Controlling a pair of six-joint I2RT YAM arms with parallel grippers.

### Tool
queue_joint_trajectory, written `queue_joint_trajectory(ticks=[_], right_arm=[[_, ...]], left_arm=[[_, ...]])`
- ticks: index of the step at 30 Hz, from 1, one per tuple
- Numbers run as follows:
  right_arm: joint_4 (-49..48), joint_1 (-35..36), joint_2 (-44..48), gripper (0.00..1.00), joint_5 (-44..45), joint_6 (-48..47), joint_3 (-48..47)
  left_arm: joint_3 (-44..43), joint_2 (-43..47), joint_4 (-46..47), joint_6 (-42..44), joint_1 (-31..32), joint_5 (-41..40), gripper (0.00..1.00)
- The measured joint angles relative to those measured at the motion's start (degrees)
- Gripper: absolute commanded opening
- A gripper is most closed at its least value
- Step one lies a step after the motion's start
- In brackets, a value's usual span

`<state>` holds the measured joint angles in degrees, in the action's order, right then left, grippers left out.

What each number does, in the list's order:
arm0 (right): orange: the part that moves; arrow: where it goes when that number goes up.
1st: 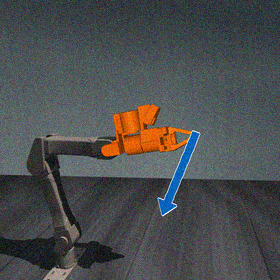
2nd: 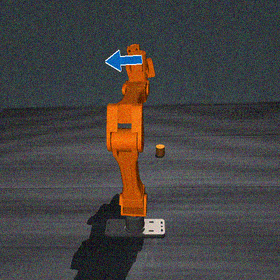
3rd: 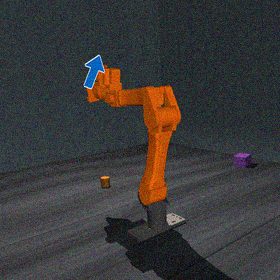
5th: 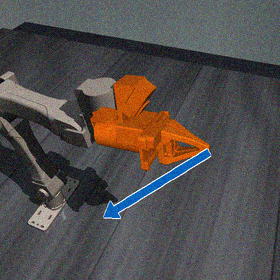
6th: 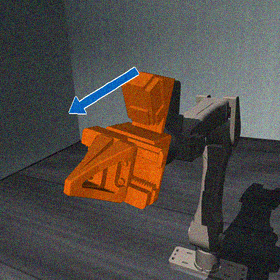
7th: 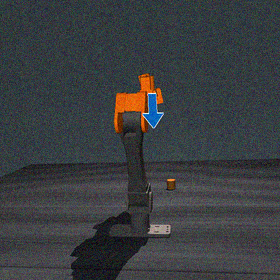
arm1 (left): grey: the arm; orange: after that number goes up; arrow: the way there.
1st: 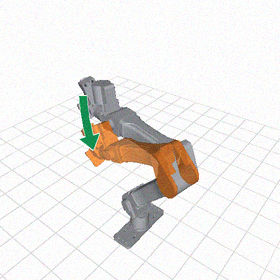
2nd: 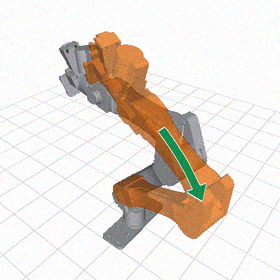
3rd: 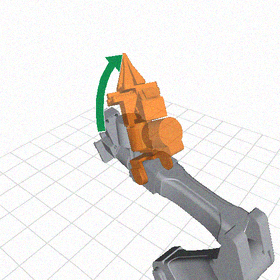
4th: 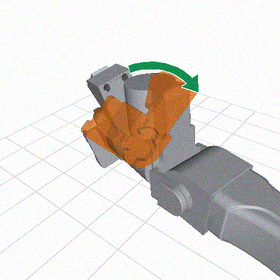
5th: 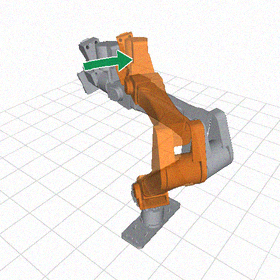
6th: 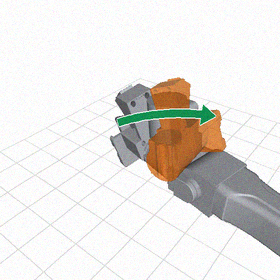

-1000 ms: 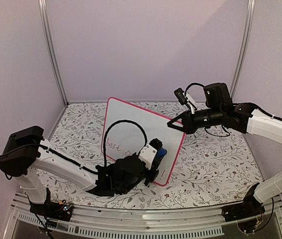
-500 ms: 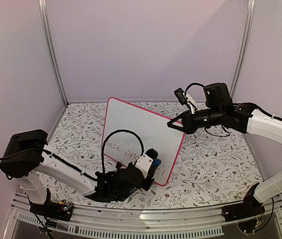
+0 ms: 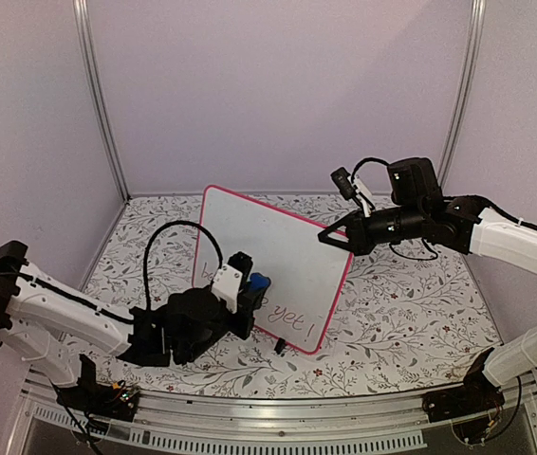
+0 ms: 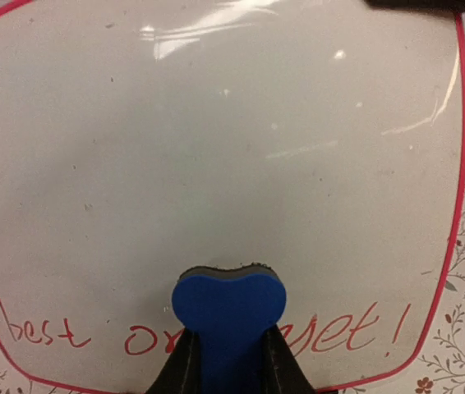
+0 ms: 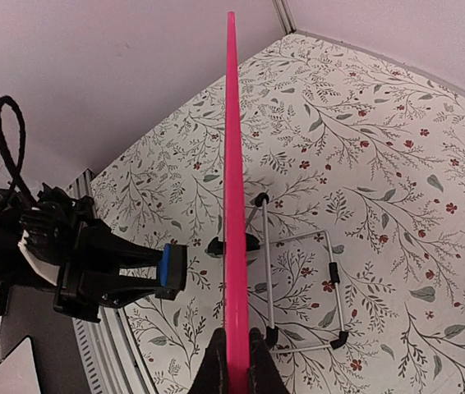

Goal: Erase the whiteboard
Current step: Erase the center of the whiteboard.

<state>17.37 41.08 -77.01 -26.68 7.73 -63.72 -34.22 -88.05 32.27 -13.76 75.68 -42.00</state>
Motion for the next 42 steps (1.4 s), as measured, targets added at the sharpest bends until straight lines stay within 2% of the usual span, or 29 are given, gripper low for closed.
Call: queue_joint_trajectory(ticks=[7,16,24,30,37,42], right_arm=[[0.0,0.0,0.0,0.0,0.0,-0.1,-0.1],[0.0,0.1,0.0,0.0,0.0,-0.1,-0.1],[0.0,0.1,0.0,0.0,0.0,-0.1,-0.1],[0.0,0.1,0.0,0.0,0.0,-0.1,-0.1],[0.0,0.1,0.0,0.0,0.0,-0.1,-0.1],[0.0,0.1,0.0,0.0,0.0,-0.1,-0.1]], left_arm=[[1.4,15.3,-1.6,-0.3,-7.3,3.1,0.09],[8.2,24.4,-9.6,-3.5,-20.8,8.4,0.09],[12.2,23.3,-10.2,-5.8,-30.2,15.7,0.09],[12.7,19.3,-6.4,-7.6,-35.8,23.4,0.08],[12.8,17.4,-2.6,-8.7,-36.4,28.7,0.08],[12.9,15.5,-1.3,-9.0,-36.5,29.8,0.08]])
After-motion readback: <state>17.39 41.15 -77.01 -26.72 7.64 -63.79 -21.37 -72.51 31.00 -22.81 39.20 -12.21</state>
